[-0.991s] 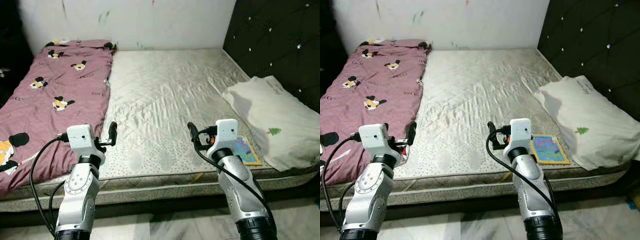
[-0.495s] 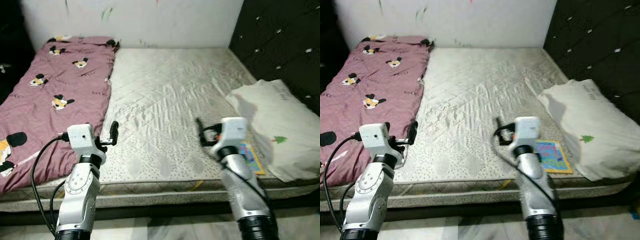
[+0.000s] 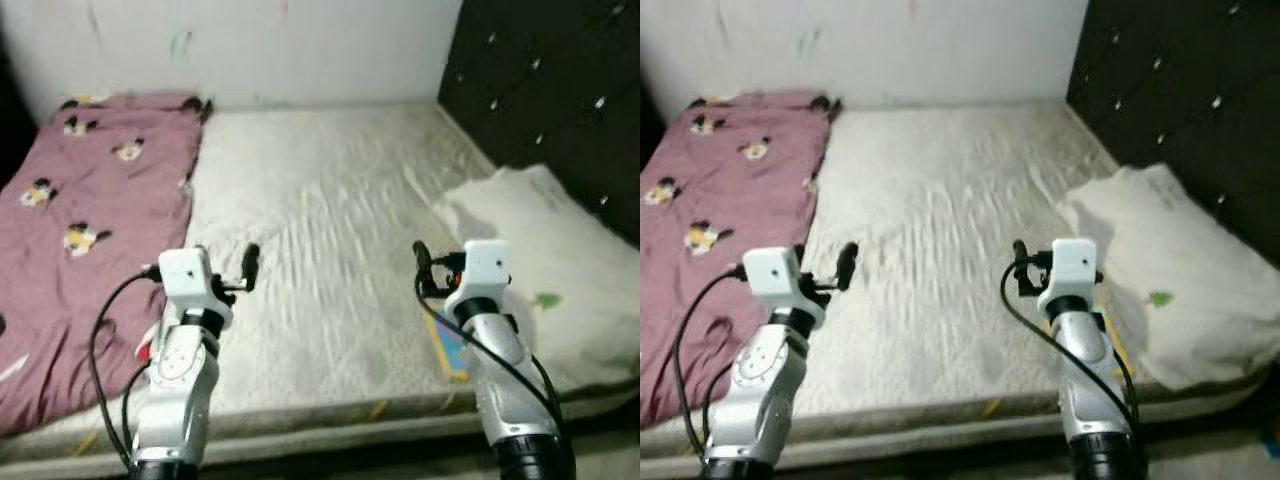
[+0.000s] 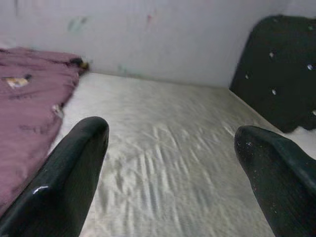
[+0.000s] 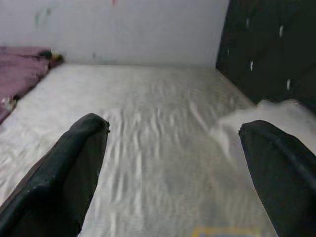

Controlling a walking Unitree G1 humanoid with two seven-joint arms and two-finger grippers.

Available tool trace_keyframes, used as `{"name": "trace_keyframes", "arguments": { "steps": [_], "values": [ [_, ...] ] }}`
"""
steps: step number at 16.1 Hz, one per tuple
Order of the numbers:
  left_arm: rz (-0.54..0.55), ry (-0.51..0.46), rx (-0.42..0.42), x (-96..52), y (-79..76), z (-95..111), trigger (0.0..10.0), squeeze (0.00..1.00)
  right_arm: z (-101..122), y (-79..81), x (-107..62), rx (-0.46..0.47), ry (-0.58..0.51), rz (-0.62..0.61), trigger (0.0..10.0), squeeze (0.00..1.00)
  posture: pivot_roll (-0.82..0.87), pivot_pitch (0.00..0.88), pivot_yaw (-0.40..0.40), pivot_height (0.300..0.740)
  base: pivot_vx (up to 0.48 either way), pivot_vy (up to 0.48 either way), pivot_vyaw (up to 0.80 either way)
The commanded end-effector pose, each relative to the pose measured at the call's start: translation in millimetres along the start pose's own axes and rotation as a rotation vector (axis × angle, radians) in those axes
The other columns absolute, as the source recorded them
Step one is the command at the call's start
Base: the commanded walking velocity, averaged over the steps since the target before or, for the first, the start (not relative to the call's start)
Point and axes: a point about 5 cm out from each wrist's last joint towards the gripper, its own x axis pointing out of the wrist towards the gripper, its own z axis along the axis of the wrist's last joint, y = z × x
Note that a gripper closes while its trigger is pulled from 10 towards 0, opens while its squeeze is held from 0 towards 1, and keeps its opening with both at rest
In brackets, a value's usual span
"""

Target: Clean up the room

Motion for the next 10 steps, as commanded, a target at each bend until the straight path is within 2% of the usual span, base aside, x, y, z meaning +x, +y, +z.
{"name": "trace_keyframes", "arguments": {
  "steps": [1,2,3,4,6,7,10],
  "values": [
    [0.076,-0.002,0.025,-0.5,14.6,2.6,10.0,0.00,3.7,14.7,3.4,0.001,-0.010,0.060,10.0,0.00,0.00,0.030,0.002,0.740,0.000,0.000,0.00],
    [0.093,0.002,0.027,0.1,15.4,1.8,10.0,0.00,1.2,14.7,2.9,0.044,0.023,0.059,10.0,0.00,0.00,0.030,0.002,0.740,0.000,0.000,0.00],
    [0.102,0.013,0.015,0.3,15.6,0.4,10.0,0.00,2.7,14.3,2.8,0.009,0.012,0.068,10.0,0.00,0.00,0.029,0.001,0.740,0.000,0.000,0.00],
    [0.099,0.014,0.012,0.3,15.4,0.3,10.0,0.00,2.7,14.6,2.2,0.029,0.010,0.068,10.0,0.00,0.00,0.029,0.001,0.740,0.000,0.000,0.00],
    [0.101,0.022,-0.006,0.3,15.4,-1.2,10.0,0.00,2.3,14.7,1.9,0.100,0.014,0.072,10.0,0.00,0.00,0.028,0.001,0.740,0.000,0.000,0.00],
    [0.101,0.025,-0.004,0.1,15.8,-1.8,10.0,0.00,2.1,14.5,1.9,0.099,0.011,0.064,10.0,0.00,0.00,0.028,0.001,0.740,0.000,0.390,0.00],
    [0.093,0.030,0.001,1.7,15.6,-2.5,10.0,0.00,2.8,13.6,2.2,0.088,0.008,0.052,10.0,0.00,0.00,0.026,0.001,0.740,0.000,0.474,-0.76]
  ]
}}
